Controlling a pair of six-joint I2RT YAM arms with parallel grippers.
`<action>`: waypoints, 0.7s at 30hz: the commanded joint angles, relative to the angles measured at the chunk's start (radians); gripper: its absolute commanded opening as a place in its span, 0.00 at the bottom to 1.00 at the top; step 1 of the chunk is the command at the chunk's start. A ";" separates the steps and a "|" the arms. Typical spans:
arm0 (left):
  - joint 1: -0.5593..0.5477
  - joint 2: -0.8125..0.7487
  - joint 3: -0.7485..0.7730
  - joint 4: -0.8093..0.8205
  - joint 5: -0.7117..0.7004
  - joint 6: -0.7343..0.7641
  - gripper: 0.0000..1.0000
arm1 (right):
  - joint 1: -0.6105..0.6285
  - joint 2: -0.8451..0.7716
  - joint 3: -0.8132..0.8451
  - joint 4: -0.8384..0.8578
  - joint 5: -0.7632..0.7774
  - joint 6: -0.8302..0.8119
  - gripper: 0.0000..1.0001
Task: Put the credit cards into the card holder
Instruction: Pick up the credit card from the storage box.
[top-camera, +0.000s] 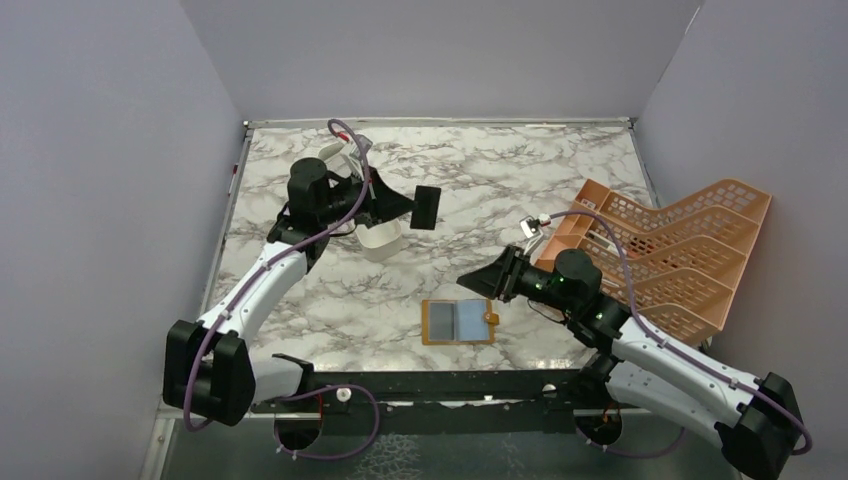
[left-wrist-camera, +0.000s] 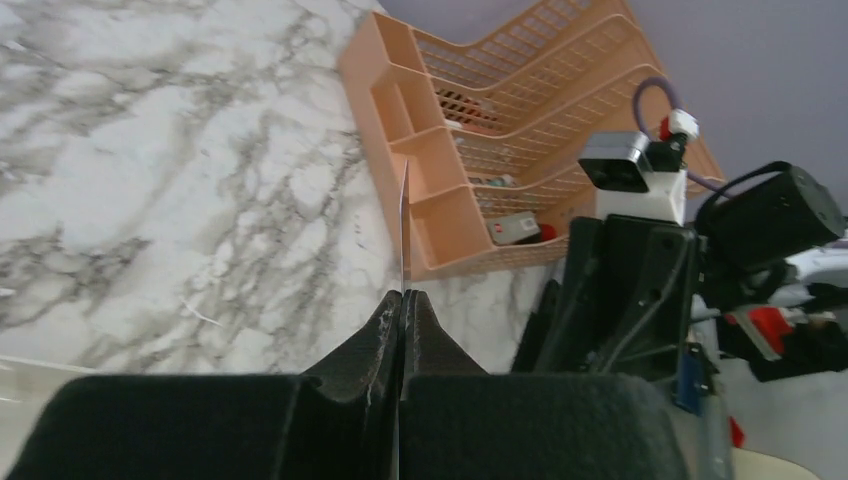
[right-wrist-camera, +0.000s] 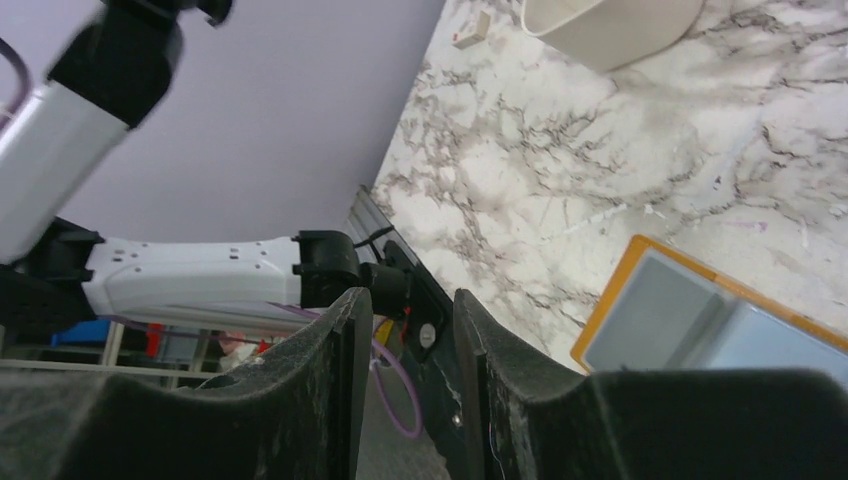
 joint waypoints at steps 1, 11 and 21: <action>-0.013 -0.069 -0.079 0.164 0.185 -0.260 0.00 | 0.007 -0.016 0.017 0.117 0.048 0.045 0.39; -0.173 -0.211 -0.283 0.208 0.117 -0.401 0.00 | 0.007 0.062 0.023 0.244 0.053 0.094 0.35; -0.200 -0.213 -0.305 0.213 0.097 -0.411 0.00 | 0.007 0.098 -0.039 0.376 0.017 0.134 0.03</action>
